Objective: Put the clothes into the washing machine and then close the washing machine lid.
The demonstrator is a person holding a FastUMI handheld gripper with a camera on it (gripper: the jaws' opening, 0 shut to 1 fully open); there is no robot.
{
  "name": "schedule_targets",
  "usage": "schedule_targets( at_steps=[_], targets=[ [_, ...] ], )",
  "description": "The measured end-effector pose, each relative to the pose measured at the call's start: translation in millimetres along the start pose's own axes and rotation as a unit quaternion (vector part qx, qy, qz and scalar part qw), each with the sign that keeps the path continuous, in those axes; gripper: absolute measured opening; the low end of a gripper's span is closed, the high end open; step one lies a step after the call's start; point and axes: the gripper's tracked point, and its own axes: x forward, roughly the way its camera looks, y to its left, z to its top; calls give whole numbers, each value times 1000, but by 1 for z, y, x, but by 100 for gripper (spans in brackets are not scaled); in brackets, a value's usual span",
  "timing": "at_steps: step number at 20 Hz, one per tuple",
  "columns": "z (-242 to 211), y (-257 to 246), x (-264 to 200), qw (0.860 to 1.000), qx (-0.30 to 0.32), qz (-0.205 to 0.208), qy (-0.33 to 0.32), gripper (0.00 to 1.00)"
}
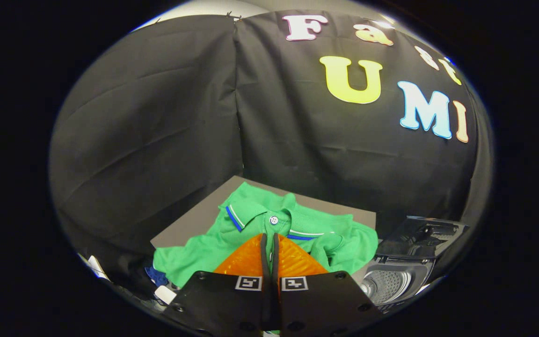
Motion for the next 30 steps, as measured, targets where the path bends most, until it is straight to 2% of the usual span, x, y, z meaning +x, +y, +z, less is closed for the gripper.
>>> schedule_targets(
  at_steps=[9,18,30],
  targets=[
    [29,-55,-39,998,28,4,-47,1],
    [44,-170,-97,992,62,-44,-98,1],
    [4,-298,-137,984,110,-104,-93,1]
  ],
)
